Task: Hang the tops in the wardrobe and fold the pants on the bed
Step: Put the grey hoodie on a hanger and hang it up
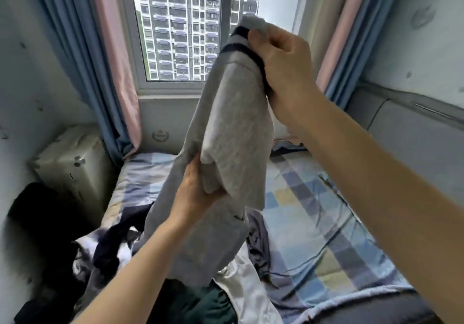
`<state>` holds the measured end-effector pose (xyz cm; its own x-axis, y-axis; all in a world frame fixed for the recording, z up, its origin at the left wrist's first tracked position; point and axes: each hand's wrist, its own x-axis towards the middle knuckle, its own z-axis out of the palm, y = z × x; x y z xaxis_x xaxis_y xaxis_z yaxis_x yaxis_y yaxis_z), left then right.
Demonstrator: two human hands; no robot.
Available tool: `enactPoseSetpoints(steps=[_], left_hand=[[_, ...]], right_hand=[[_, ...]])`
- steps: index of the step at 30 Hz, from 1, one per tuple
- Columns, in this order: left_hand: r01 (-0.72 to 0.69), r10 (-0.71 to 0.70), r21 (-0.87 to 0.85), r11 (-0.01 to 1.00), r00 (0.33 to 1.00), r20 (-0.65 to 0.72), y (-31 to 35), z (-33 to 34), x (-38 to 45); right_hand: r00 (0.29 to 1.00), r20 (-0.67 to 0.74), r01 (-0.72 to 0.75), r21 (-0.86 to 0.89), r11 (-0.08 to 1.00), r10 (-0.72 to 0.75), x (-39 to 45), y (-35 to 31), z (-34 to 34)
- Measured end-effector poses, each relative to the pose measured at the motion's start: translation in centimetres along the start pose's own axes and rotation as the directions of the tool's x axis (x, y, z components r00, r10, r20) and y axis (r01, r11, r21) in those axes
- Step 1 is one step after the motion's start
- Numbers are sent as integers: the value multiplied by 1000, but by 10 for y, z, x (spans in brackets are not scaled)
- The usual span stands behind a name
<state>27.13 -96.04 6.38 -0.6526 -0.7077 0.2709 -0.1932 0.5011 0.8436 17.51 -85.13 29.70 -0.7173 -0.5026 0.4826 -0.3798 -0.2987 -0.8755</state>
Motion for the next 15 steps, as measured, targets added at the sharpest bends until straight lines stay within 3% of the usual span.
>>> enactPoseSetpoints(steps=[4, 8, 11, 15], left_hand=[[-35, 46, 127, 991, 995, -88, 28, 25, 2], [11, -11, -4, 1000, 999, 50, 54, 30, -5], [-25, 51, -189, 982, 990, 132, 74, 31, -15], [-70, 114, -365, 929, 988, 100, 102, 30, -16]], right_hand=[[1000, -7, 24, 8, 1000, -24, -17, -26, -24], [995, -55, 74, -52, 996, -77, -39, -37, -71], [978, -205, 37, -46, 998, -46, -52, -33, -117], [915, -400, -68, -30, 997, 50, -68, -15, -180]])
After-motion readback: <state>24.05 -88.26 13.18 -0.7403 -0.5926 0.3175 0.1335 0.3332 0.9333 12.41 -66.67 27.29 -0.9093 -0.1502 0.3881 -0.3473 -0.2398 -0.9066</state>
